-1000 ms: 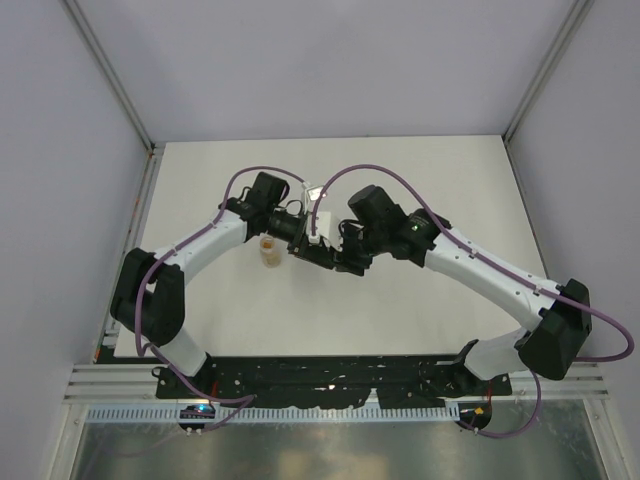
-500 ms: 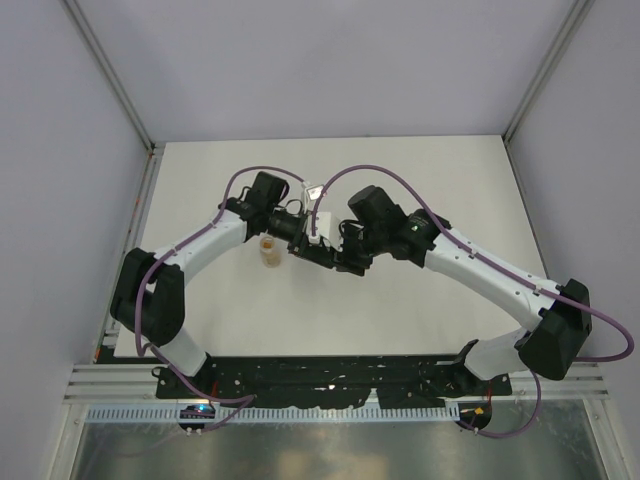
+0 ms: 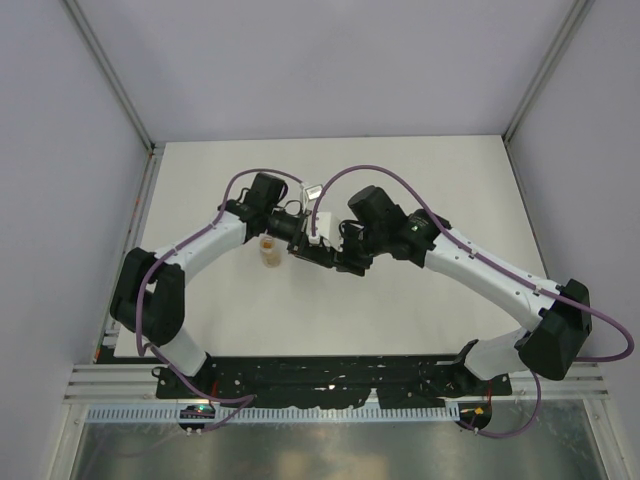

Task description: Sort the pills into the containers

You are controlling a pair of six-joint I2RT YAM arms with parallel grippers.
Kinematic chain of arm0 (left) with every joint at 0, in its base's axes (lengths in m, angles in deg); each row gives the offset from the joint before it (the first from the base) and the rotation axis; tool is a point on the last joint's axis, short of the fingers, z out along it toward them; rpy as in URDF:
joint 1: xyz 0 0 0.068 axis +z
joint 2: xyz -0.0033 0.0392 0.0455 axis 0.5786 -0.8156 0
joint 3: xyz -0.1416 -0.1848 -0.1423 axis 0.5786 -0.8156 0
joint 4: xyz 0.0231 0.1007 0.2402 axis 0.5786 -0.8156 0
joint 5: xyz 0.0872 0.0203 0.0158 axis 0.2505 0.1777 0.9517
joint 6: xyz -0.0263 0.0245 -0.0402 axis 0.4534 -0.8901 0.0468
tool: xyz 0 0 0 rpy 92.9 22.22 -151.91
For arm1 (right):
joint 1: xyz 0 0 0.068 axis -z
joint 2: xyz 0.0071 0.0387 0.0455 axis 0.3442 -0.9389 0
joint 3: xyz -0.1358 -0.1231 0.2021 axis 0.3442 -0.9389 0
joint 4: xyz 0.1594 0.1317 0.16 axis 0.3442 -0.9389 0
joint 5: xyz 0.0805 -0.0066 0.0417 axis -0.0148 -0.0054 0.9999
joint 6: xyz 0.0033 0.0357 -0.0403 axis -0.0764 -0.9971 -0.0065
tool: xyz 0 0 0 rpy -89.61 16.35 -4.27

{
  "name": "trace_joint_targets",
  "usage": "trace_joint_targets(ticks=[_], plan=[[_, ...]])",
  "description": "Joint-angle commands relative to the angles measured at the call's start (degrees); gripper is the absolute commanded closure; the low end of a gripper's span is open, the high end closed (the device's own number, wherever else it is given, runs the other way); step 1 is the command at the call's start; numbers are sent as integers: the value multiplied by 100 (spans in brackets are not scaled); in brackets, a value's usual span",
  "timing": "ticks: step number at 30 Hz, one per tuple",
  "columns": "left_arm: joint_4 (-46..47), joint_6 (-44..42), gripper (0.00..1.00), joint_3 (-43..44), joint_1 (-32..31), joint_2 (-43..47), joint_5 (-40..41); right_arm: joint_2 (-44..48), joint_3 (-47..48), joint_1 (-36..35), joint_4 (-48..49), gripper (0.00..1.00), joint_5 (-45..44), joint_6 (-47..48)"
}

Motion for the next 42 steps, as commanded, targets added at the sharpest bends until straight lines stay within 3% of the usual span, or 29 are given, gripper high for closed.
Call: trace_joint_targets(ticks=[1,4,9,16,26,42], plan=[[567,253,79,-95,-12,116,-302,194,77,-26,265,93,-25,-105],[902,543,100,-209,-12,134,-390,185,77,-26,282,84,-52,-123],[1253,799,100,-350,6,160,-487,176,68,-17,309,52,-131,-193],[1561,1027,100,-473,155,187,-584,238,33,-17,309,31,-148,-255],[1562,905,100,-570,375,371,-592,475,103,184,274,26,-17,-395],[1166,377,100,-614,375,810,-496,230,534,985,46,25,1881,-817]])
